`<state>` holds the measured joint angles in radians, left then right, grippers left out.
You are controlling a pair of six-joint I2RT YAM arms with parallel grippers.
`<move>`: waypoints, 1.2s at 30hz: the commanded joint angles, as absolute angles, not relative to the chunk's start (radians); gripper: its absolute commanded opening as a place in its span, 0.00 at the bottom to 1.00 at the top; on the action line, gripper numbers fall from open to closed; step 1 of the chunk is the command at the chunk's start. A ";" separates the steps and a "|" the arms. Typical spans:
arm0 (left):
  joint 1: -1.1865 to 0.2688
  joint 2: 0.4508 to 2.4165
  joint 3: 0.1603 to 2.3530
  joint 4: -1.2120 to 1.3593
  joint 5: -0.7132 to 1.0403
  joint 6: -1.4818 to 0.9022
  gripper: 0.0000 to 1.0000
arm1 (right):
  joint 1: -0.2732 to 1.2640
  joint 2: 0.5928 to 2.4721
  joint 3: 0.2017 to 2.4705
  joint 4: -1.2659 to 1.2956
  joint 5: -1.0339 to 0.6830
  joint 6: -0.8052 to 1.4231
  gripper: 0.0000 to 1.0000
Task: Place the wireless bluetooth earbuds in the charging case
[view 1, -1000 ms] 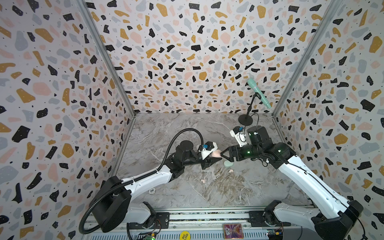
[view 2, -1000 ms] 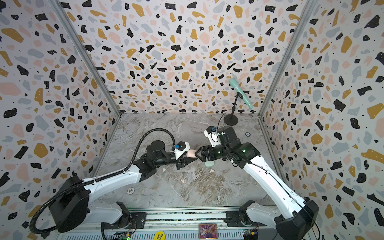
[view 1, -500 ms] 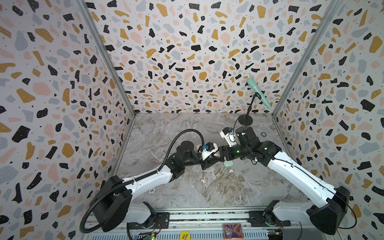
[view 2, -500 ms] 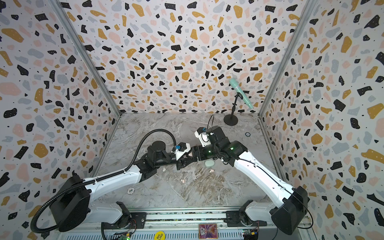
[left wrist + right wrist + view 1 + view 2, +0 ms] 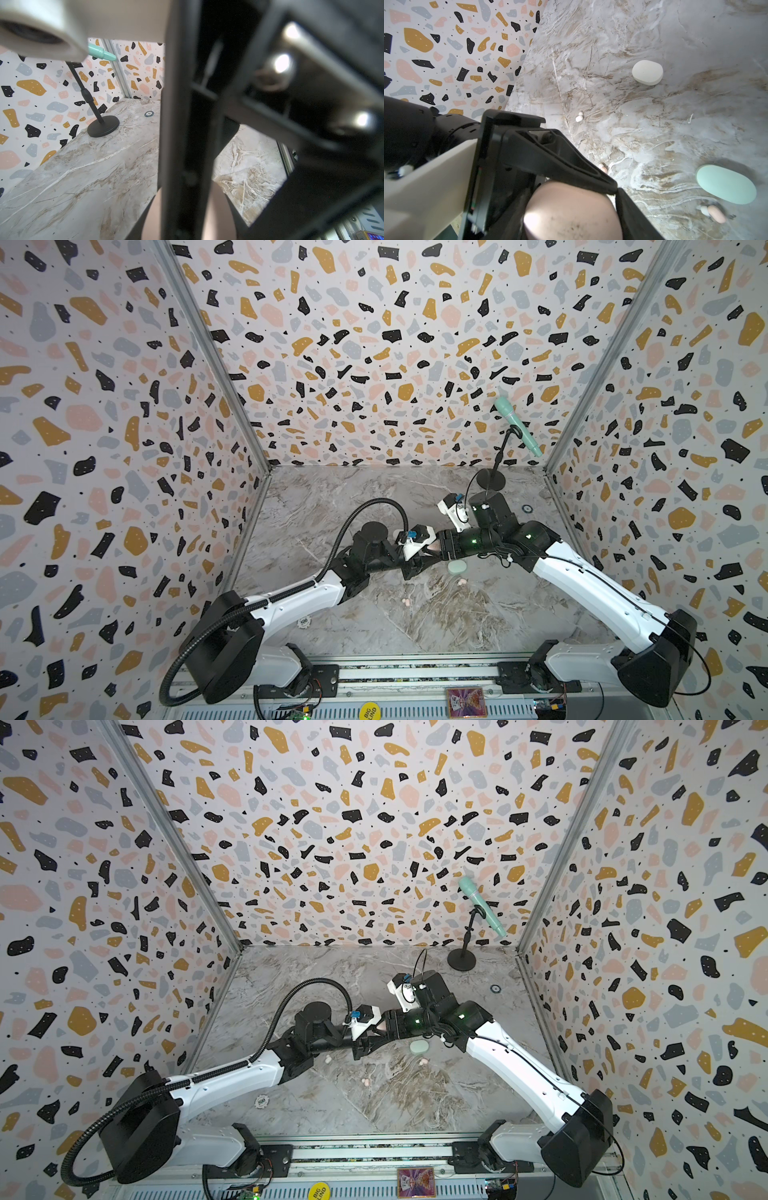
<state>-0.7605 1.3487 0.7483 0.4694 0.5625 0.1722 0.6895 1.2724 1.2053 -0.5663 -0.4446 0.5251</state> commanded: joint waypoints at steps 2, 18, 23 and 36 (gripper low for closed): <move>-0.767 1.344 0.747 0.495 0.570 0.195 0.27 | 0.693 1.268 1.245 -0.567 -0.487 0.537 0.49; -0.768 1.315 0.726 0.500 0.600 0.218 0.49 | 0.640 1.250 1.250 -0.588 -0.556 0.543 0.50; -0.768 1.311 0.727 0.495 0.601 0.225 0.49 | 0.636 1.258 1.252 -0.591 -0.578 0.540 0.49; -0.768 1.293 0.717 0.548 0.603 0.197 0.50 | 0.650 1.281 1.253 -0.601 -0.584 0.538 0.50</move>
